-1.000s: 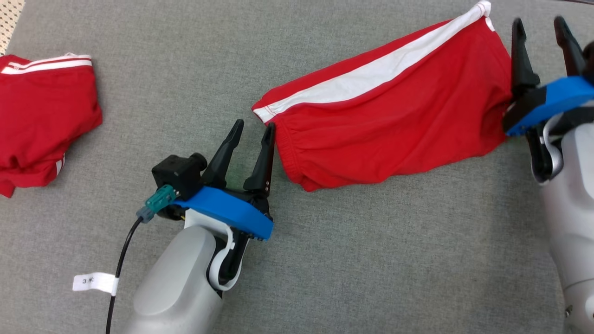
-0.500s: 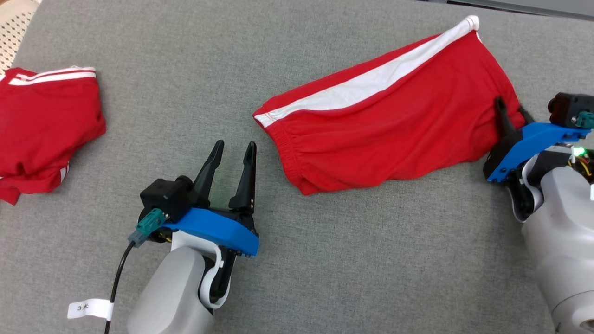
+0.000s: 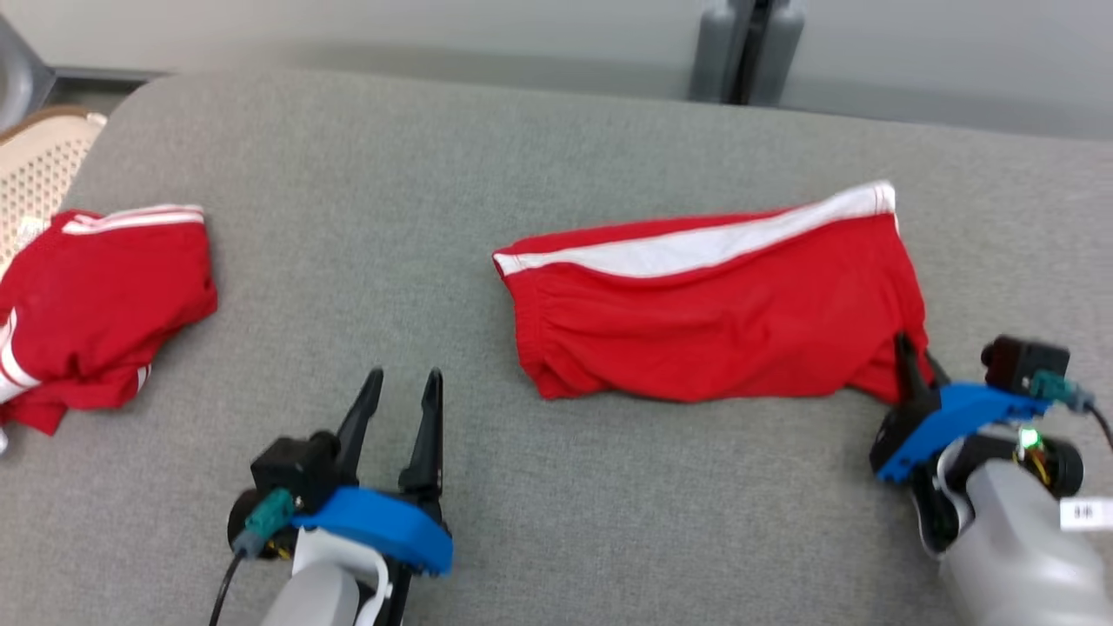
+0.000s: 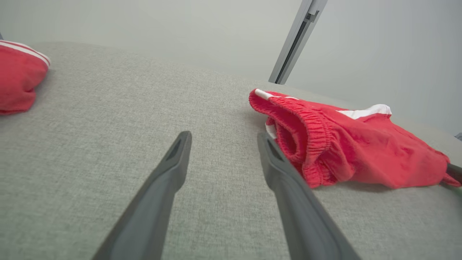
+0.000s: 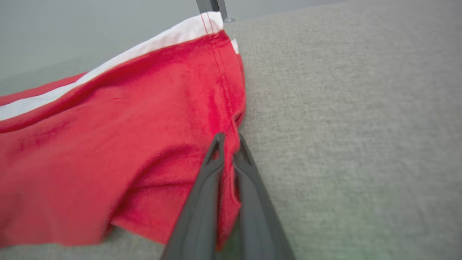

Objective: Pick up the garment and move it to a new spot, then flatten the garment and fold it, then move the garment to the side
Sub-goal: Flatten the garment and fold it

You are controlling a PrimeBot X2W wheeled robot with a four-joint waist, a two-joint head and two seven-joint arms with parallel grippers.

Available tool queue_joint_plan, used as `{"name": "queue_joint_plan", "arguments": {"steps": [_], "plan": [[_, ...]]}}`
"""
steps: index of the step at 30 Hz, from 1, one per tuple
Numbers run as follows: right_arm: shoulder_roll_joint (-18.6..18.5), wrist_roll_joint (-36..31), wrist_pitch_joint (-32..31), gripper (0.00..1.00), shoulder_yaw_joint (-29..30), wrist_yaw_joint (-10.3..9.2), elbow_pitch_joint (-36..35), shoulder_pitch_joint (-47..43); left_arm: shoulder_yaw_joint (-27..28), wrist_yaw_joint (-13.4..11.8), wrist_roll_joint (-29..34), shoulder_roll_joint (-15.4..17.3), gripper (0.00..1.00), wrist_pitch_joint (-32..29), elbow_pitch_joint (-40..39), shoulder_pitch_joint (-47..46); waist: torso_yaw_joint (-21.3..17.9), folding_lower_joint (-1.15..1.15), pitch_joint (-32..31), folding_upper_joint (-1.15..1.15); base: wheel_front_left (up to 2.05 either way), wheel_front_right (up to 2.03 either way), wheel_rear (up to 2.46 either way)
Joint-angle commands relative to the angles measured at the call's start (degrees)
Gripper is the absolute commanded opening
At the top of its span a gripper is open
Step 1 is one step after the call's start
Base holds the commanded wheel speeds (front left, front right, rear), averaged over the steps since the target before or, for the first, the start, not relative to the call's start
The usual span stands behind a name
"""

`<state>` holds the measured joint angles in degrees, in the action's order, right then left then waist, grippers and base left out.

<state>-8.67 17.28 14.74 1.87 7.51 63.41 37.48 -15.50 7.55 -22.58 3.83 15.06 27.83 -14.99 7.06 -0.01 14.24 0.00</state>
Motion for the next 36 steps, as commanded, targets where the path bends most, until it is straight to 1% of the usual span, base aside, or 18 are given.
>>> {"name": "queue_joint_plan", "arguments": {"steps": [1, 4, 7, 11, 15, 18, 21, 25, 27, 30, 34, 35, 36], "plan": [[0.08, 0.94, 0.18, 0.00, -0.31, -0.04, -0.20, -2.35, 0.43, -0.12, 0.44, 0.04, 1.00, 0.17, -0.16, 1.31, -1.79, 0.01, -2.23, 0.00, 0.00, 0.00, 0.00], [-0.07, 3.09, 0.36, 0.00, -1.23, -0.04, -1.37, -6.44, 1.23, -0.12, 1.16, -0.15, 1.00, 0.17, -0.41, 4.10, -2.44, 0.01, -4.69, 0.00, 0.00, 0.00, 0.00], [-0.51, 5.34, 0.41, 0.00, -1.89, -0.04, -2.59, -10.65, 0.73, -0.12, 1.83, -0.42, 1.00, 0.17, -0.93, 6.66, -2.67, 0.01, -6.77, 0.00, 0.00, 0.00, 0.00], [-1.36, 7.69, 0.42, 0.00, -2.04, -0.04, -4.68, -14.72, 1.51, -0.12, 2.47, -0.66, 1.00, 0.17, -2.15, 9.44, -2.86, 0.01, -7.89, 0.00, 0.00, 0.00, 0.00], [-2.18, 8.13, 0.46, 0.00, -1.24, -0.04, -7.57, -15.78, 1.03, -0.12, 2.87, -0.79, 1.00, 0.17, -2.37, 10.63, -2.83, 0.01, -8.03, 0.00, 0.00, 0.00, 0.00], [-2.51, 6.76, 0.47, 0.00, -0.94, -0.02, -11.22, -14.94, 0.33, -0.12, 2.95, -0.83, 1.00, 0.17, -2.21, 10.30, -2.19, 0.01, -7.75, 0.00, 0.00, 0.00, 0.00], [-1.35, 5.31, 0.48, 0.00, -1.70, -0.02, -15.89, -13.16, -0.64, -0.12, 2.50, -0.89, 1.00, 0.16, -1.85, 9.47, -1.22, 0.01, -7.44, 0.00, 0.00, 0.00, 0.00], [1.61, 4.10, 0.47, 0.00, -6.87, -0.02, -20.27, -10.43, -1.63, -0.12, 1.45, -0.90, 1.00, 0.17, -1.26, 8.74, 0.37, 0.01, -7.19, 0.00, 0.00, 0.00, 0.00], [2.94, 3.83, 0.48, 0.00, -11.08, -0.02, -20.97, -8.75, -2.19, -0.12, 0.96, -0.90, 1.00, 0.17, -1.09, 8.81, 1.39, 0.01, -7.11, 0.00, 0.00, 0.00, 0.00], [4.65, 3.88, 0.47, 0.00, -17.62, -0.02, -20.39, -6.28, -2.64, -0.12, 0.41, -0.91, 1.00, 0.17, -0.90, 8.83, 3.12, 0.01, -6.99, 0.00, 0.00, 0.00, 0.00], [5.53, 4.94, 0.31, 0.00, -24.81, -0.02, -17.52, -4.15, -2.73, -0.12, -0.02, -0.92, 1.00, 0.17, -0.47, 9.05, 5.42, 0.01, -6.80, 0.00, 0.00, 0.00, 0.00], [5.63, 5.66, 0.33, 0.15, -26.49, -0.02, -17.07, -3.85, -2.72, -0.12, -0.01, -0.92, 1.00, 0.16, -0.35, 9.05, 5.93, 0.01, -6.79, 0.00, 0.00, 0.00, 0.00], [5.71, 7.28, 0.34, 0.45, -28.50, -0.02, -17.23, -4.00, -2.67, -0.12, -0.12, -0.93, 1.00, 0.17, -0.23, 9.06, 6.39, 0.01, -6.78, 0.00, 0.00, 0.00, 0.00]]}}
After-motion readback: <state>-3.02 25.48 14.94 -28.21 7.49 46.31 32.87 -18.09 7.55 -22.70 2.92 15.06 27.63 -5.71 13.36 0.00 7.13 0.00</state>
